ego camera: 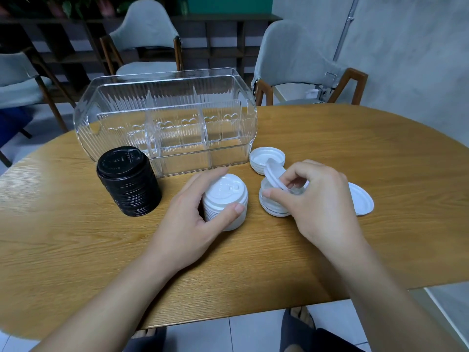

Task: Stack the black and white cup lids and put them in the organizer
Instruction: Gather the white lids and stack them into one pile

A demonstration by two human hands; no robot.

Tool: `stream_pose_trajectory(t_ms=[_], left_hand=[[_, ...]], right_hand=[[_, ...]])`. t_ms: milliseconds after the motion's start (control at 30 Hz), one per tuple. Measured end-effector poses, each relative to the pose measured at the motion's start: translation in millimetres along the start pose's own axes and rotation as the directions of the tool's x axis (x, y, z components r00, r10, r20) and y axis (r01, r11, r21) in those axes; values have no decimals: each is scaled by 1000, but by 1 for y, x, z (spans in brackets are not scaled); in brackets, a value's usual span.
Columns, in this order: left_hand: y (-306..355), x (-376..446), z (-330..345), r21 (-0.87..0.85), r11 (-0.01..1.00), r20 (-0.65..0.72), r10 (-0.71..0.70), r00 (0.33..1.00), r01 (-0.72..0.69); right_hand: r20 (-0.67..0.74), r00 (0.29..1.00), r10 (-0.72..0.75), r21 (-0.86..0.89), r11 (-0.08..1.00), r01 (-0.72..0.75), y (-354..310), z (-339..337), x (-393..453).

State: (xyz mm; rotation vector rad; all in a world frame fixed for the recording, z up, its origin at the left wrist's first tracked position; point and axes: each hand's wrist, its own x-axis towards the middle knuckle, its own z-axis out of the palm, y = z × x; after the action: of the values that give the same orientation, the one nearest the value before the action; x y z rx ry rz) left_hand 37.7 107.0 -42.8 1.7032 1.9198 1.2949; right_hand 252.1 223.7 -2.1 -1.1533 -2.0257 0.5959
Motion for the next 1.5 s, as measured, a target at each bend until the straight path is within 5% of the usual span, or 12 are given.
stream_pose_trajectory(t_ms=[167, 267, 467, 867, 1100, 1500], left_hand=[[2, 0, -1, -36, 999, -5, 0, 1000, 0], [6, 0, -5, -25, 999, -25, 33, 999, -34], [17, 3, -5, 33, 982, -95, 190, 977, -187], [21, 9, -4, -27, 979, -197, 194, 961, -203], [14, 3, -15, -25, 981, -217, 183, 959, -193], [1, -6, -16, -130, 990, 45, -59, 997, 64]], right_hand=[[34, 997, 67, 318, 945, -75, -9, -6, 0], [115, 984, 137, 625, 760, -179, -19, -4, -2], [220, 961, 168, 746, 606, -276, -32, 9, -7], [243, 970, 11, 760, 619, -197, -41, 13, -11], [187, 971, -146, 422, 905, 54, -38, 19, -11], [240, 966, -92, 248, 968, 30, -42, 34, -15]])
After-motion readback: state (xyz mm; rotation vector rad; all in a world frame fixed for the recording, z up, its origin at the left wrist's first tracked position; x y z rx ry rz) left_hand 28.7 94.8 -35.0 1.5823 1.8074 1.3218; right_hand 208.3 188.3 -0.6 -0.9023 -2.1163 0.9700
